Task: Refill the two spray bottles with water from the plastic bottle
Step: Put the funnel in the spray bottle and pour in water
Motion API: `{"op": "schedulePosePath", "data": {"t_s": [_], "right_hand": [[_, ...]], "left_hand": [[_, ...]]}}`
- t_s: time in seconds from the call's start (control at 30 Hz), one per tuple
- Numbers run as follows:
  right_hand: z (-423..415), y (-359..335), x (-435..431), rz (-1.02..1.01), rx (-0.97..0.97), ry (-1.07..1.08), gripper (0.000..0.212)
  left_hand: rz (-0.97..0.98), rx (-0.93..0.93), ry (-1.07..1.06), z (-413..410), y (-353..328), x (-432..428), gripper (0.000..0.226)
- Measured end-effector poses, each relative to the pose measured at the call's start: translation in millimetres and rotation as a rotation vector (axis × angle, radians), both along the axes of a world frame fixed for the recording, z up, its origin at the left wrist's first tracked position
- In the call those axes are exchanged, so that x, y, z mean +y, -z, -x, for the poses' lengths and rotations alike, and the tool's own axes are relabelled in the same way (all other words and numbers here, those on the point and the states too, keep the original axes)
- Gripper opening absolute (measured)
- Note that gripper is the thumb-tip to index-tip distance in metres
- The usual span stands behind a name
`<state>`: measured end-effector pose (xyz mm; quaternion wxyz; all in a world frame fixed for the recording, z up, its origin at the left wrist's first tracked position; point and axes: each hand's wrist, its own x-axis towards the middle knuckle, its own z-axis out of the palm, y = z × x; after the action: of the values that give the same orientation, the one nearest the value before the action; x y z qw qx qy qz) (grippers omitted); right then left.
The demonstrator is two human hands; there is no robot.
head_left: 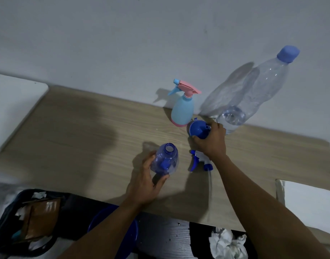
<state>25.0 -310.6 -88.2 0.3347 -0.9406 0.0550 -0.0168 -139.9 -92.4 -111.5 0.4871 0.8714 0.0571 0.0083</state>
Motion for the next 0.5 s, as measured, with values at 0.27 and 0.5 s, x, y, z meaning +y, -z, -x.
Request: {"op": "schedulePosePath", "data": {"t_s": [0.27, 0.5], "right_hand": [[29.9, -25.5, 0.3, -0.242, -0.145, 0.025, 0.059], [72.2, -59.9, 16.1, -0.613, -0.135, 0.056, 0.055]], "left_hand": [[-0.025, -0.078, -0.024, 1.4, 7.7, 0.9, 0.083], [-0.023, -0.218, 0.018, -0.9, 15.4, 4.4, 0.089]]}}
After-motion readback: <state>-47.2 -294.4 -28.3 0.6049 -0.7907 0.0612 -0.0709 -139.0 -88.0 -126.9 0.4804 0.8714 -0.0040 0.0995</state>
